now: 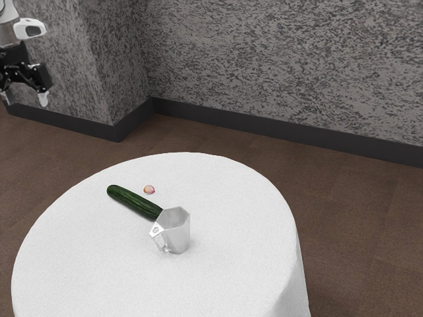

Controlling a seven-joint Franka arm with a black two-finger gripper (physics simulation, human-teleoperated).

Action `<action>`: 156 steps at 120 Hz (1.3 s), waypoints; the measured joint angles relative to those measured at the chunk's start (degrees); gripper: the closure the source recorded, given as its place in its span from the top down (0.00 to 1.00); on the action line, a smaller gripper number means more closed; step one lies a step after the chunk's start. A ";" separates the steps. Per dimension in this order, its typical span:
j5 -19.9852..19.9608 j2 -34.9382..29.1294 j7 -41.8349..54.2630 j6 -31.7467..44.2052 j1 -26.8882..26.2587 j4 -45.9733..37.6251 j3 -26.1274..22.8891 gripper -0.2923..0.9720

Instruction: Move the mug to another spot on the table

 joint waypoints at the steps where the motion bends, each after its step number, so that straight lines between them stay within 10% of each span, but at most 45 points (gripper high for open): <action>1: 0.00 0.00 0.07 0.00 0.42 0.00 -0.01 0.77; 43: -1.37 -0.24 2.18 -0.27 6.85 -0.32 -0.63 0.77; 138: -1.03 -4.18 4.08 24.37 -23.11 -35.50 -0.34 0.77; 156: -1.10 -6.01 4.29 29.96 -21.70 -42.44 -0.41 0.77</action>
